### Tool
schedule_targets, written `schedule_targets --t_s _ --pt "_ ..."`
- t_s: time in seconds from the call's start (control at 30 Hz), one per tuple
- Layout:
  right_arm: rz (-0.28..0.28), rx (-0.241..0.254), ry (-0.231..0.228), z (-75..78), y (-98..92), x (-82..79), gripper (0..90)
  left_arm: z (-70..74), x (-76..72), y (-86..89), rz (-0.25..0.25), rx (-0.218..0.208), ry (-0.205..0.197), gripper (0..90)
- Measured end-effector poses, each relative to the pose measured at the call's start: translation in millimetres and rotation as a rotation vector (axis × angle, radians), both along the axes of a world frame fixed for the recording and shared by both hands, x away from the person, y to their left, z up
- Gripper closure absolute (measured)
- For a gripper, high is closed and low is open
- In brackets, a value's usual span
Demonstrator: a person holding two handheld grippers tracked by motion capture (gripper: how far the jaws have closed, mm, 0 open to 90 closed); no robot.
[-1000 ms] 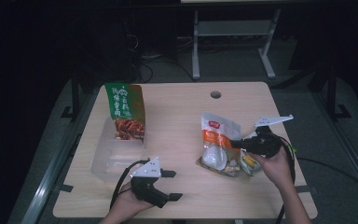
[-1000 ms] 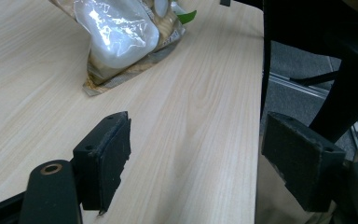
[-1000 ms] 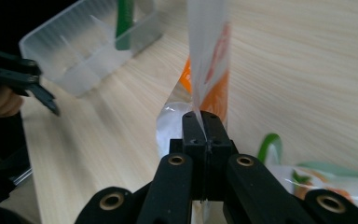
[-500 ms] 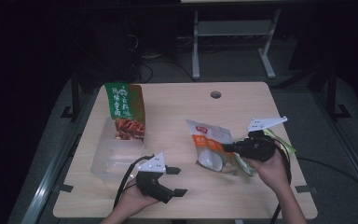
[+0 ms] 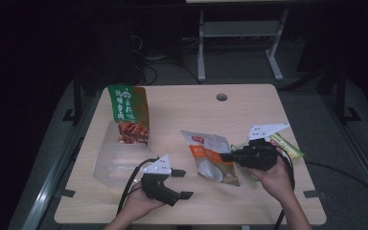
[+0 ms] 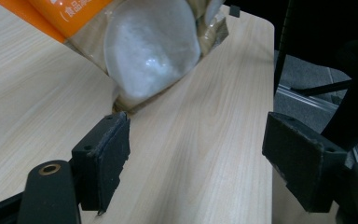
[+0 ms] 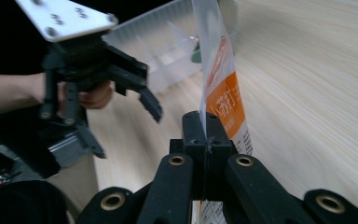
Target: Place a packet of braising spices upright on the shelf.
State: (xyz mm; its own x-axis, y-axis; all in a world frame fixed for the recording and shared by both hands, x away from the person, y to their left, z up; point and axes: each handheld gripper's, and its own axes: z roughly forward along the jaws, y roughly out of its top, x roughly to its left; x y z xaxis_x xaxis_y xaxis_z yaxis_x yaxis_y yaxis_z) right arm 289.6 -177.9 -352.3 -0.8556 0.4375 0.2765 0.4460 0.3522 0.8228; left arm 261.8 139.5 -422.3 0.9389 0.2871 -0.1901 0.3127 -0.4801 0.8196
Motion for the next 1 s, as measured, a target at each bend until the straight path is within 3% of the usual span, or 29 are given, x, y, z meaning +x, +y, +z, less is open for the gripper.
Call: schedule_targets --t_s 0.23,0.4,0.47,0.63,0.7,0.73,0.77,0.8,0.93,1.0 --pt "0.059 0.034 -0.019 1.5 7.4 -5.3 90.0 -0.5 6.1 -3.5 0.034 0.001 0.000 23.3" --pt "0.077 0.011 -0.010 -9.3 9.1 -7.0 90.0 -3.4 12.0 -9.5 0.053 0.014 -0.005 31.3" --pt "0.075 0.011 -0.008 -9.9 6.2 -7.4 90.0 -5.4 14.9 -11.9 0.083 0.005 0.010 34.0" --pt "0.093 0.014 -0.009 -12.0 3.2 -9.0 90.0 -10.6 25.6 -17.8 0.100 0.004 0.042 38.0" --pt "0.095 0.013 -0.008 -12.2 2.5 -9.2 90.0 -11.3 28.1 -20.5 0.094 0.010 0.031 44.7" --pt "0.102 0.016 -0.008 -12.8 2.5 -9.4 90.0 -11.4 29.0 -21.8 0.089 -0.004 0.040 56.4" --pt "0.102 0.016 -0.008 -12.8 2.5 -9.4 90.0 -11.3 30.0 -22.9 0.089 -0.013 0.048 56.4" --pt "0.100 0.017 -0.009 -13.0 2.8 -9.8 90.0 -11.2 30.9 -23.6 0.088 -0.018 0.051 62.1" --pt "0.100 -0.006 -0.031 -11.0 4.9 -12.3 90.0 -11.8 34.8 -23.2 0.042 -0.054 0.101 86.0" --pt "0.104 -0.006 -0.031 -10.6 5.3 -12.4 90.0 -10.0 32.6 -24.1 0.041 -0.034 0.084 88.8"
